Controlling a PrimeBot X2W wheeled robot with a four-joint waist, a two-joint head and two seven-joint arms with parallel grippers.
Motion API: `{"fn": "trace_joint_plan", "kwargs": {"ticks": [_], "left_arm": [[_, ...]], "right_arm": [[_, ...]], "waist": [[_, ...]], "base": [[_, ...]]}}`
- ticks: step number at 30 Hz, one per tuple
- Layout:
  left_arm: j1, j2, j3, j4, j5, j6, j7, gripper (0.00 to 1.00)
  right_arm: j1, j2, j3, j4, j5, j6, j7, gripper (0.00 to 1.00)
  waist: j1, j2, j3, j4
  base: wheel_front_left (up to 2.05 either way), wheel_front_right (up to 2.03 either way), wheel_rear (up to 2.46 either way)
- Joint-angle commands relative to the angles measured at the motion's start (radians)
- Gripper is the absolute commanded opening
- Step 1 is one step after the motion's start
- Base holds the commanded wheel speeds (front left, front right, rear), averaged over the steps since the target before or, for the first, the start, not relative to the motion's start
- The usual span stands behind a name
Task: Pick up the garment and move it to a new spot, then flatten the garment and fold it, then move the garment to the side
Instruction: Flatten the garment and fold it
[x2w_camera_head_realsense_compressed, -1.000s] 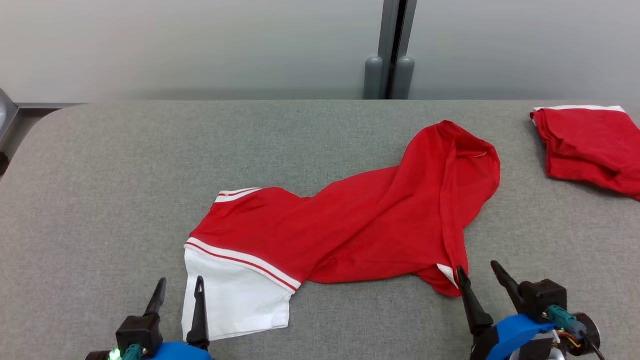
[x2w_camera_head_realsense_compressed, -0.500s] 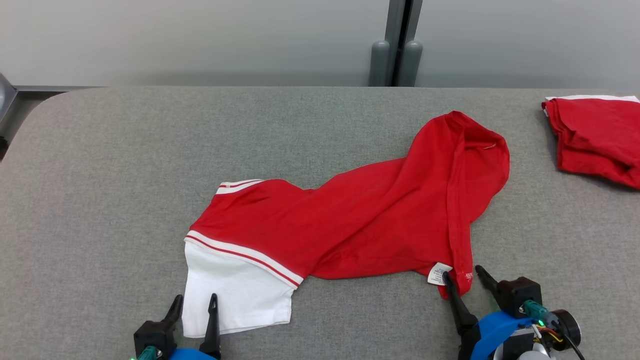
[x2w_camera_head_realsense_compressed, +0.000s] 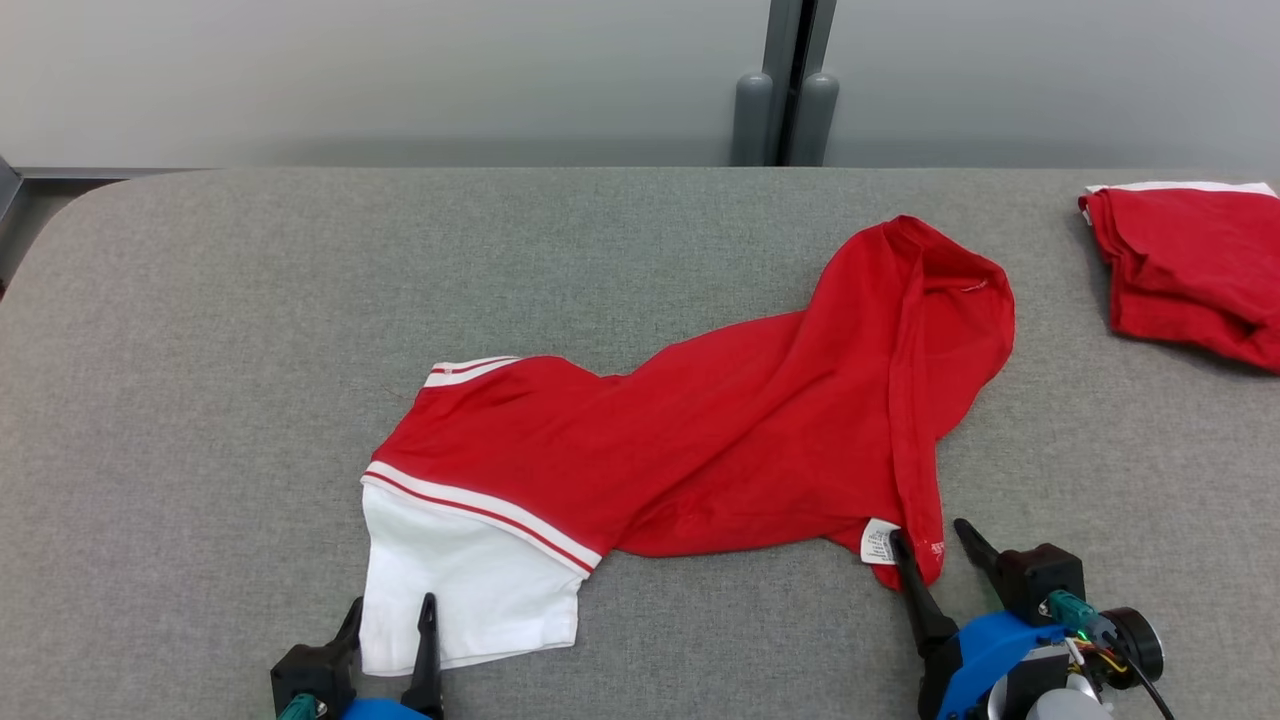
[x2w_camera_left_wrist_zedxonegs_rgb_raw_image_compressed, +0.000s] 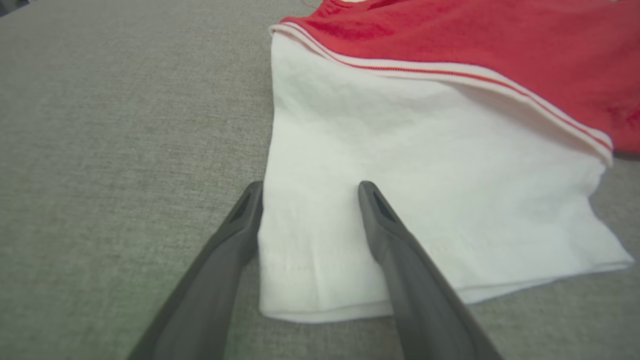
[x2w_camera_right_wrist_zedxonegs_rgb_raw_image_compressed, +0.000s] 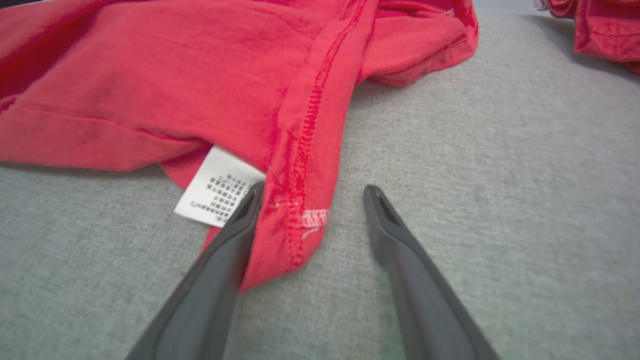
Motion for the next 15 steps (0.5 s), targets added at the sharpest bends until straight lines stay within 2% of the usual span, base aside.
{"fn": "trace_joint_plan", "kwargs": {"ticks": [1, 2, 3, 4, 5, 6, 11, 15], "left_arm": [[0.004, -0.004, -0.011, 0.039, -0.005, -0.006, 0.014, 1.0], [0.004, -0.005, -0.015, 0.059, -0.007, -0.007, 0.016, 1.0], [0.005, -0.005, -0.018, 0.081, -0.014, -0.008, 0.017, 1.0], [0.003, -0.006, -0.021, 0.103, -0.019, -0.009, 0.022, 0.61], [-0.001, -0.006, -0.026, 0.122, -0.024, -0.011, 0.024, 0.35], [-0.004, -0.006, -0.029, 0.136, -0.03, -0.013, 0.024, 0.0], [-0.023, -0.007, -0.041, 0.158, -0.053, -0.02, 0.022, 0.0], [-0.033, -0.007, -0.039, 0.097, -0.076, -0.026, 0.012, 0.0]], "right_arm": [[-0.011, -0.001, -0.002, 0.012, -0.005, 0.0, -0.002, 0.75], [-0.013, -0.001, 0.001, 0.018, 0.0, 0.0, -0.002, 0.4], [-0.014, -0.001, 0.007, 0.024, 0.008, 0.0, -0.003, 0.09], [-0.013, 0.0, 0.014, 0.029, 0.016, 0.0, -0.002, 0.0], [-0.012, 0.0, 0.02, 0.033, 0.024, 0.0, -0.004, 0.0], [-0.012, 0.0, 0.024, 0.036, 0.032, 0.0, -0.005, 0.0], [-0.001, -0.001, 0.042, 0.029, 0.071, 0.0, -0.017, 0.0], [0.03, -0.001, 0.063, -0.016, 0.118, 0.0, -0.024, 0.0]], "waist": [[0.0, 0.0, 0.0, -0.001], [0.0, 0.0, 0.0, -0.001], [0.0, 0.0, -0.002, -0.002], [0.0, 0.0, -0.005, -0.003], [0.0, 0.0, -0.008, -0.003], [0.0, 0.0, -0.011, -0.004], [0.0, 0.0, -0.026, -0.005], [0.0, 0.0, -0.045, -0.004]], "base": [[0.0, 0.0, 0.0], [0.0, 0.0, 0.0], [0.0, 0.0, 0.0], [0.0, 0.0, 0.0], [0.0, 0.0, 0.0], [0.0, 0.0, 0.0], [0.0, 0.0, 0.0], [0.0, 0.0, 0.0]]}}
